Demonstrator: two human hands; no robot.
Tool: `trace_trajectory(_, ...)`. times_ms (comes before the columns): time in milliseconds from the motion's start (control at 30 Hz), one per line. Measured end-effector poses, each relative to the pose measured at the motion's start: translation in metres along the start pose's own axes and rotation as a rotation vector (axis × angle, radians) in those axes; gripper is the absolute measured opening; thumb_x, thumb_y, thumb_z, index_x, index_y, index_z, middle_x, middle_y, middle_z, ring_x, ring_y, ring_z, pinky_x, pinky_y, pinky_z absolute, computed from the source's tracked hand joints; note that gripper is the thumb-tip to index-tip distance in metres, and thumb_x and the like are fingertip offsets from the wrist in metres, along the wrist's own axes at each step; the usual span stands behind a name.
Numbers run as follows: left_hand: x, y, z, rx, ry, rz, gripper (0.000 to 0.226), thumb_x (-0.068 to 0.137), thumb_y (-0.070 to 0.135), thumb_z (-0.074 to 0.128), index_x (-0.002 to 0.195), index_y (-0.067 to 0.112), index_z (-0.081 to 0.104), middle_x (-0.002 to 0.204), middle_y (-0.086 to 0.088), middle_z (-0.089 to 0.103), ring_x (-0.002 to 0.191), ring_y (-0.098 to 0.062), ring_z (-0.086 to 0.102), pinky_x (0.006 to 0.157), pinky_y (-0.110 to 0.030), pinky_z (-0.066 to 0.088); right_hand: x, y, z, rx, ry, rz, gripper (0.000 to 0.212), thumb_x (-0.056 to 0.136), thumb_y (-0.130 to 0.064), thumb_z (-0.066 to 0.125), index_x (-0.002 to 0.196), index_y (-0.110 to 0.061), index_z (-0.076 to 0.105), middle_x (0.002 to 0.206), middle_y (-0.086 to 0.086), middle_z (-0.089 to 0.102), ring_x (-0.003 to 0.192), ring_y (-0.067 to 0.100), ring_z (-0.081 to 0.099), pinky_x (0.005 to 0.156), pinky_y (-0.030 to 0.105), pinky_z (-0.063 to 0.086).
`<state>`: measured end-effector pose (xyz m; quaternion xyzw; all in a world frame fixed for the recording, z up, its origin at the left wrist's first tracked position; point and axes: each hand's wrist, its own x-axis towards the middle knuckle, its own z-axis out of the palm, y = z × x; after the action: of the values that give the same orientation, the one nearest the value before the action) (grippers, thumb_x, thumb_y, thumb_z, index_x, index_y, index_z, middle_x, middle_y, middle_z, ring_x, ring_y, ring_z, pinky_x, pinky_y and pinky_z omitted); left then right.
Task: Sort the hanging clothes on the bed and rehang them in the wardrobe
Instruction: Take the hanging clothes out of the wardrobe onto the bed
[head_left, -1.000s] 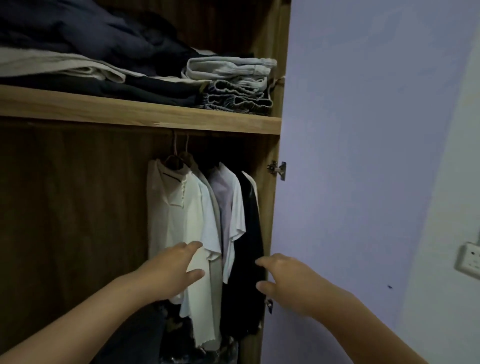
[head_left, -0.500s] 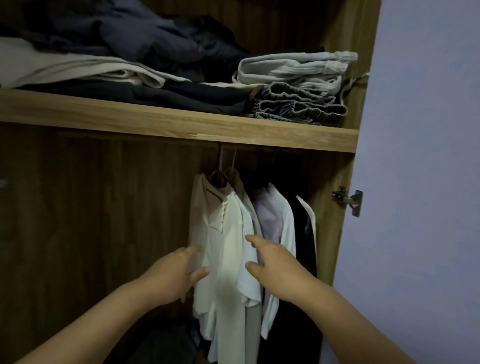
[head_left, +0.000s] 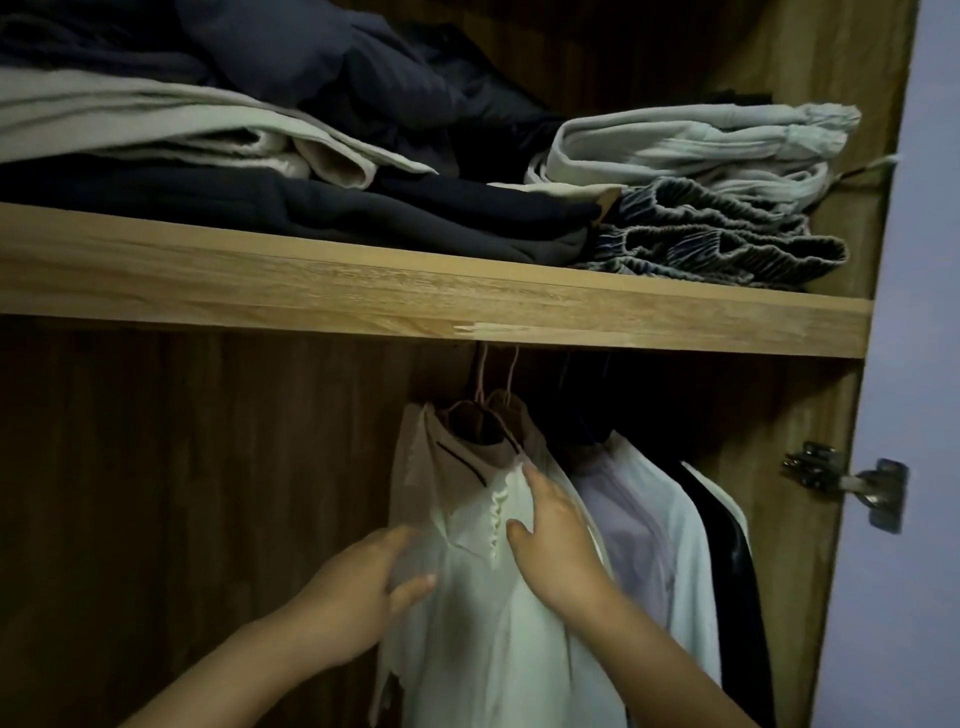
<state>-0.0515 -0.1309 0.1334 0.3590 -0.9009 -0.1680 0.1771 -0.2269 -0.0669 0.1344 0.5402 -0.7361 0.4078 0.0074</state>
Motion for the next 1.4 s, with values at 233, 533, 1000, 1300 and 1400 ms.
trace_trajectory(233,0.034,-0.036,-0.01,-0.146,0.047,0.02,0.053,0.095,0.036,0.046,0.143,0.028,0.025,0.139,0.007,0.04,0.111,-0.001,0.047,0.074,-0.004,0.038,0.039,-0.016,0.041,0.747,-0.092,0.26,0.029,0.082,0.007,0.055,0.101,-0.015,0.057,0.087,0.001,0.064,0.083,0.016,0.063,0.073,0.021,0.049)
trace_trajectory(533,0.052,-0.07,-0.012,-0.305,0.207,0.053,0.04,0.093,0.025,0.051,0.132,0.03,0.041,0.109,0.018,0.047,0.089,0.004,0.053,0.064,-0.007,0.043,0.055,-0.029,0.05,1.143,-0.063,0.259,0.06,0.078,0.025,0.03,0.121,-0.009,0.054,0.101,0.013,0.067,0.091,0.027,0.065,0.066,0.03,0.057)
trace_trajectory(1000,0.08,-0.066,-0.01,-0.476,0.437,0.13,0.023,0.092,0.005,0.05,0.107,0.022,0.058,0.096,0.003,0.06,0.086,-0.011,0.056,0.073,-0.022,0.042,-0.009,-0.011,-0.019,1.387,-0.219,0.18,0.06,0.067,0.024,0.038,0.114,-0.008,0.056,0.111,0.005,0.07,0.094,0.022,0.069,0.07,0.032,0.059)
trace_trajectory(1300,0.102,-0.049,0.004,-0.257,0.408,0.148,0.048,0.095,0.003,0.043,0.141,0.014,0.038,0.137,-0.018,0.046,0.122,-0.039,0.046,0.1,-0.044,0.038,-0.102,0.02,-0.077,1.024,-0.318,0.233,0.051,0.059,0.013,0.044,0.09,-0.016,0.071,0.115,0.012,0.067,0.1,0.028,0.064,0.084,0.039,0.05)
trace_trajectory(1400,0.094,-0.041,0.026,-0.1,0.328,0.308,0.048,0.09,-0.007,0.046,0.136,0.007,0.045,0.142,-0.018,0.042,0.132,-0.036,0.036,0.111,-0.044,0.027,-0.136,0.029,-0.099,1.04,-0.288,0.237,0.048,0.059,0.017,0.041,0.088,-0.011,0.067,0.116,0.015,0.065,0.103,0.031,0.063,0.088,0.044,0.049)
